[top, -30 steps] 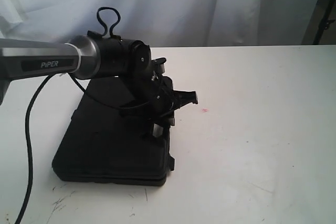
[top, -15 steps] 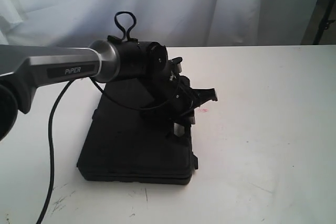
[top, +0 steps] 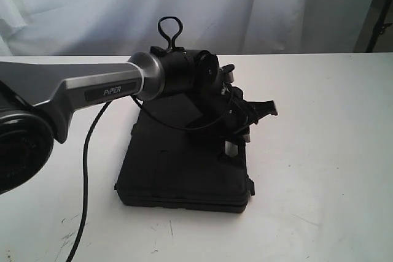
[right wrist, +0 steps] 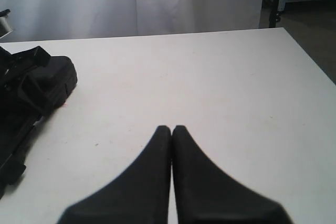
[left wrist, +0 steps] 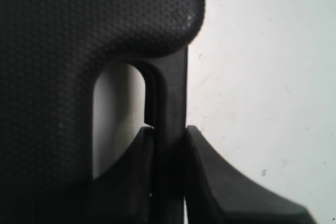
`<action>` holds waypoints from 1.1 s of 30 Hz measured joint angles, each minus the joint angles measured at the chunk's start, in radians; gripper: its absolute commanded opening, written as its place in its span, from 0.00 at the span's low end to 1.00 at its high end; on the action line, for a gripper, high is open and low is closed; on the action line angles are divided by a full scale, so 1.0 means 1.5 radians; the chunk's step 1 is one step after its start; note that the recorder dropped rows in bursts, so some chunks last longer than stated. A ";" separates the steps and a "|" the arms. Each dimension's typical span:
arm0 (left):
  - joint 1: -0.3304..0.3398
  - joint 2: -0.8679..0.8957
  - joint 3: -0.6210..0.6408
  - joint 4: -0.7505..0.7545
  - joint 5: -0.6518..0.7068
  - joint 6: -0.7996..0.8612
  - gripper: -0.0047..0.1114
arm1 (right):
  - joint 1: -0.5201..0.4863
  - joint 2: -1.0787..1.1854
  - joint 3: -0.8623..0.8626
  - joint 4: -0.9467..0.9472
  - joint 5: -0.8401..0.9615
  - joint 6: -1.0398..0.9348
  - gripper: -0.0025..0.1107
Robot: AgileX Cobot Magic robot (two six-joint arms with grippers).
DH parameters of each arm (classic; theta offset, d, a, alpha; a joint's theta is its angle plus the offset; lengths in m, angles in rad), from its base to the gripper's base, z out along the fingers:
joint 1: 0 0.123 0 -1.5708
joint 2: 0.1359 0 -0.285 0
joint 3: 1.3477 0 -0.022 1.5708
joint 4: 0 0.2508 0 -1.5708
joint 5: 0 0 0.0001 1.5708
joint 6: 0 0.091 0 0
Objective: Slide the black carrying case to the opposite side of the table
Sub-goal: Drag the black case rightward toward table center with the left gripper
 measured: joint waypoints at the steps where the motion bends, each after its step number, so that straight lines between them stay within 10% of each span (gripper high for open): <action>1: 0.000 0.000 0.000 0.000 -0.003 -0.001 0.04 | 0.000 0.000 0.000 0.000 0.000 0.000 0.02; 19: -0.003 0.000 -0.001 -0.020 -0.050 -0.007 0.05 | 0.000 0.000 0.000 0.000 0.000 0.000 0.02; 33: -0.003 0.003 -0.003 -0.047 -0.059 0.008 0.46 | 0.000 0.000 0.000 0.000 0.000 0.000 0.02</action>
